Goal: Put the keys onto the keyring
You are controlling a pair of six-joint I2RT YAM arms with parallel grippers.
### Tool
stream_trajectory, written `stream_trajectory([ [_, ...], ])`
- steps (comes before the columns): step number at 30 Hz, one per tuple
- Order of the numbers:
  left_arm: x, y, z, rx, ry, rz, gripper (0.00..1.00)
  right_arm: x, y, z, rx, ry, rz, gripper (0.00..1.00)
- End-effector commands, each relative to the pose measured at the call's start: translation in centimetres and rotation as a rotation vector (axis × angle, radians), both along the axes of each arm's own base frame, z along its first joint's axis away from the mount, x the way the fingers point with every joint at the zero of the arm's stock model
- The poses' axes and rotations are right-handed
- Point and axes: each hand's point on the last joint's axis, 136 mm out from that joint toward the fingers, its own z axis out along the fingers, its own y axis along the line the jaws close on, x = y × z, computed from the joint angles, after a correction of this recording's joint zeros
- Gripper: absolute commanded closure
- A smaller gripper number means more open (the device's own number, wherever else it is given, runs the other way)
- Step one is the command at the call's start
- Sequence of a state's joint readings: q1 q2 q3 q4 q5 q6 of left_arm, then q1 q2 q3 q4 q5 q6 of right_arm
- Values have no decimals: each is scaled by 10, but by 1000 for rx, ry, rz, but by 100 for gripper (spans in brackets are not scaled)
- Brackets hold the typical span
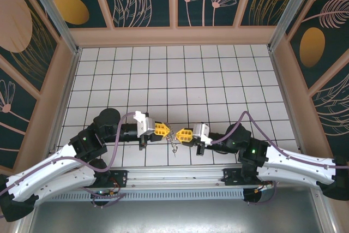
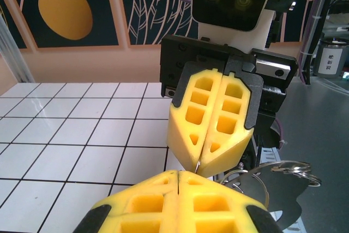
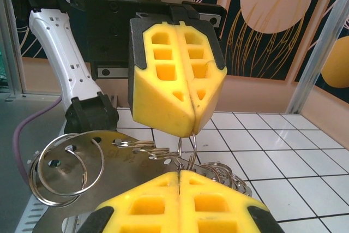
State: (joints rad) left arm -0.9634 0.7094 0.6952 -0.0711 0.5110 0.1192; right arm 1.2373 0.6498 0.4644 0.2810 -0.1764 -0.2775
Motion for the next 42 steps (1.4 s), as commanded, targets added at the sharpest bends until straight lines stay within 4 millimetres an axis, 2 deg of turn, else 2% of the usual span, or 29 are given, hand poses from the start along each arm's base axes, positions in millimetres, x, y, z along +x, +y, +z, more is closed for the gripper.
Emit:
stream_trajectory([
  [1, -1, 0, 7, -28, -21, -2, 100, -1, -1, 24, 62, -13, -3, 100],
  [8, -1, 0, 6, -25, -22, 0, 100, 10, -3, 30, 74, -18, -66, 100],
  [14, 0, 1, 5, -23, -24, 4, 100, 5, -2, 37, 89, -30, -39, 100],
  [26, 1, 3, 7, -25, -32, 18, 100, 4, 4, 32, 55, -15, -20, 100],
  [35, 2, 4, 6, -22, -35, 24, 100, 3, -1, 35, 48, -20, -28, 100],
  [42, 2, 2, 5, -22, -35, 20, 100, 1, -1, 27, 2, -13, -17, 100],
])
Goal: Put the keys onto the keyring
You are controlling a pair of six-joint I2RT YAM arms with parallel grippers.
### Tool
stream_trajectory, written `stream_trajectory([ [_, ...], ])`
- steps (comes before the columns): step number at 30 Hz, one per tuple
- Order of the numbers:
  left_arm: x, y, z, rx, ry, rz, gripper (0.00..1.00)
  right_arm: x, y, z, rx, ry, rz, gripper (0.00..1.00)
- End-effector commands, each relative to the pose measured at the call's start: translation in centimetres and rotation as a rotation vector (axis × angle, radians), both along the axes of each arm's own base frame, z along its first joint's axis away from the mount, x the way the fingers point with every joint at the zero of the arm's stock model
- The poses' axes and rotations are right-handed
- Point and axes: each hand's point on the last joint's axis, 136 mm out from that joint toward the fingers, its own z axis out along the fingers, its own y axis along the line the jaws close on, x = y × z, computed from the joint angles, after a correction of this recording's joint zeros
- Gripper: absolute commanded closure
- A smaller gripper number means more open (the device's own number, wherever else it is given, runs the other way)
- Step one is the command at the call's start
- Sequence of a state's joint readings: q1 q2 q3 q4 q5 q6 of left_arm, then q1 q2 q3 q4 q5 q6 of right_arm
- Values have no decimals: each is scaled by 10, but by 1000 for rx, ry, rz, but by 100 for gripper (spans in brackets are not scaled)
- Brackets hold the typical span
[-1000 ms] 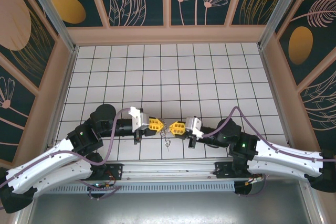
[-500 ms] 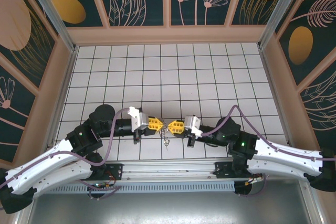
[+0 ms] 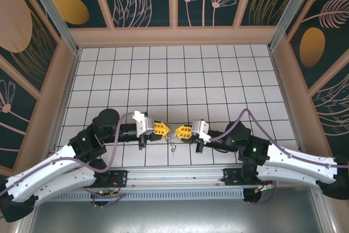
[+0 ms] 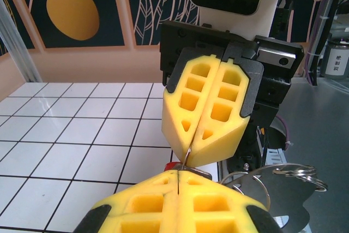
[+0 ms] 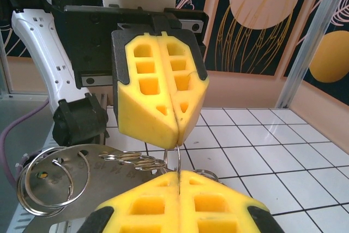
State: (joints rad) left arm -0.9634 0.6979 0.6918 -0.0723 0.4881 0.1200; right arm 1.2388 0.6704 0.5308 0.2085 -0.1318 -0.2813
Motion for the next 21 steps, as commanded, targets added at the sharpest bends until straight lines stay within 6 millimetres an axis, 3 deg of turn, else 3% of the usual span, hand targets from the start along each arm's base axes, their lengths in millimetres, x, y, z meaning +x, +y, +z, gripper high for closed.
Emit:
stream_trajectory([
  [1, 0, -1, 4, -18, -26, -3, 100, -7, -2, 19, 30, -19, 27, 100],
  [21, 0, -4, 1, -9, -17, -12, 100, -5, 2, 21, 45, -36, 21, 100],
])
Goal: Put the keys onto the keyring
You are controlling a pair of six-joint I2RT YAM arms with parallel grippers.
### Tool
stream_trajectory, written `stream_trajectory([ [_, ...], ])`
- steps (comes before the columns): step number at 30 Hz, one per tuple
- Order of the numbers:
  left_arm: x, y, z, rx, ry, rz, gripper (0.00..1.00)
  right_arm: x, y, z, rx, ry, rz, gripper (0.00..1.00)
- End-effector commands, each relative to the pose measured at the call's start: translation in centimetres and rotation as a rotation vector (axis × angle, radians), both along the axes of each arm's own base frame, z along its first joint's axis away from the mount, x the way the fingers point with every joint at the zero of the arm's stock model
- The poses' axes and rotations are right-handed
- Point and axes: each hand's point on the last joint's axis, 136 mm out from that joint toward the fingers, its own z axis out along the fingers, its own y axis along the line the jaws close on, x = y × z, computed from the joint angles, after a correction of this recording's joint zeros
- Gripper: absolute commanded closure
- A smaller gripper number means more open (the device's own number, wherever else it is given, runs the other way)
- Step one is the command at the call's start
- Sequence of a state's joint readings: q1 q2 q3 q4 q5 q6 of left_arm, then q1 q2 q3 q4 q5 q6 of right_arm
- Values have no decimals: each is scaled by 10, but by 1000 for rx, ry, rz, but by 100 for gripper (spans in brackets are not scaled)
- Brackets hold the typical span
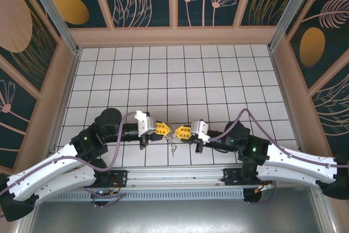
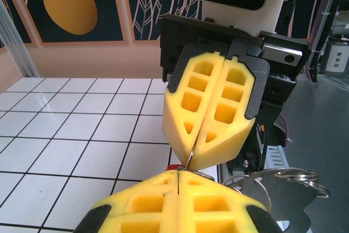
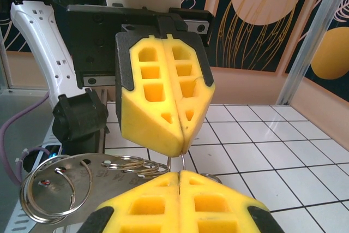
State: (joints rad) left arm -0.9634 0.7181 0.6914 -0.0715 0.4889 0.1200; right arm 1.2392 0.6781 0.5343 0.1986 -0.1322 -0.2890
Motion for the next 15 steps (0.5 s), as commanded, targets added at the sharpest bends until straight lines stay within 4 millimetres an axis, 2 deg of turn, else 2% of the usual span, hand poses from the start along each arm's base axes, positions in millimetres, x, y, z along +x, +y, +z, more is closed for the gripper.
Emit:
stream_trajectory([
  [1, -2, -1, 6, -26, -29, -13, 100, -5, 1, 24, 59, -34, 22, 100],
  [15, -2, -2, 5, -21, -22, -15, 100, -7, 2, 22, 50, -49, 35, 100],
])
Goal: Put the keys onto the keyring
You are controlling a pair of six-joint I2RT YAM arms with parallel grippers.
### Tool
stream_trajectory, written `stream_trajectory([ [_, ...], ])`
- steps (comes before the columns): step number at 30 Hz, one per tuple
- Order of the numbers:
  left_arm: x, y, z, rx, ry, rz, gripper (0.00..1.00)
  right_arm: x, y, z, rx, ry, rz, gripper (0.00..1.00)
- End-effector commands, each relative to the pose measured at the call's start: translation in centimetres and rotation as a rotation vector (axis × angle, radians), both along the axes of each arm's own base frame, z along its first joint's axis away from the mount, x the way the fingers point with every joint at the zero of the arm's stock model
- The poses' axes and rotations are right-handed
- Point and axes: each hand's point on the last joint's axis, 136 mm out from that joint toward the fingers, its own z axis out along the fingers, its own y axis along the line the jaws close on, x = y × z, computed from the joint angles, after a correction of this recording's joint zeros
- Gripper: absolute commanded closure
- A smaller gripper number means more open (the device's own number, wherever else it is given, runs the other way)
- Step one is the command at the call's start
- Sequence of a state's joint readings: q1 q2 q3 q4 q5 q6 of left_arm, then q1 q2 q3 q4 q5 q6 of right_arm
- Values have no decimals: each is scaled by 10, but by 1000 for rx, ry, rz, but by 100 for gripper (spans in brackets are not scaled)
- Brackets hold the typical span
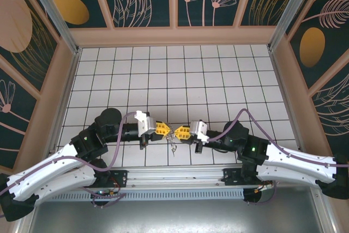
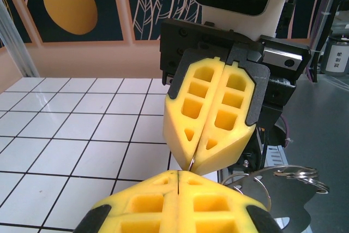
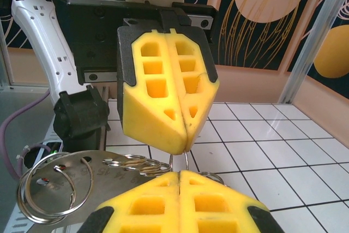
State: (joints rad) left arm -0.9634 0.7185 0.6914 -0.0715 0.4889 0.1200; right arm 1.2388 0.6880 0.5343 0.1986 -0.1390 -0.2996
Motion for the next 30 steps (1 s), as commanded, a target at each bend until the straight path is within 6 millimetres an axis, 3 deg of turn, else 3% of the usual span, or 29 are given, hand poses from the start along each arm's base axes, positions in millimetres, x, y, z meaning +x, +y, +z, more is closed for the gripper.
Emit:
stream_trajectory([
  [1, -2, -2, 5, -20, -22, -15, 100, -7, 0, 25, 59, -43, 28, 100],
  [11, -3, -3, 10, -38, -17, -23, 100, -10, 0, 18, 36, -83, 33, 100],
  [30, -6, -4, 18, -75, -15, -41, 100, 1, 1, -1, -22, -263, -158, 100],
])
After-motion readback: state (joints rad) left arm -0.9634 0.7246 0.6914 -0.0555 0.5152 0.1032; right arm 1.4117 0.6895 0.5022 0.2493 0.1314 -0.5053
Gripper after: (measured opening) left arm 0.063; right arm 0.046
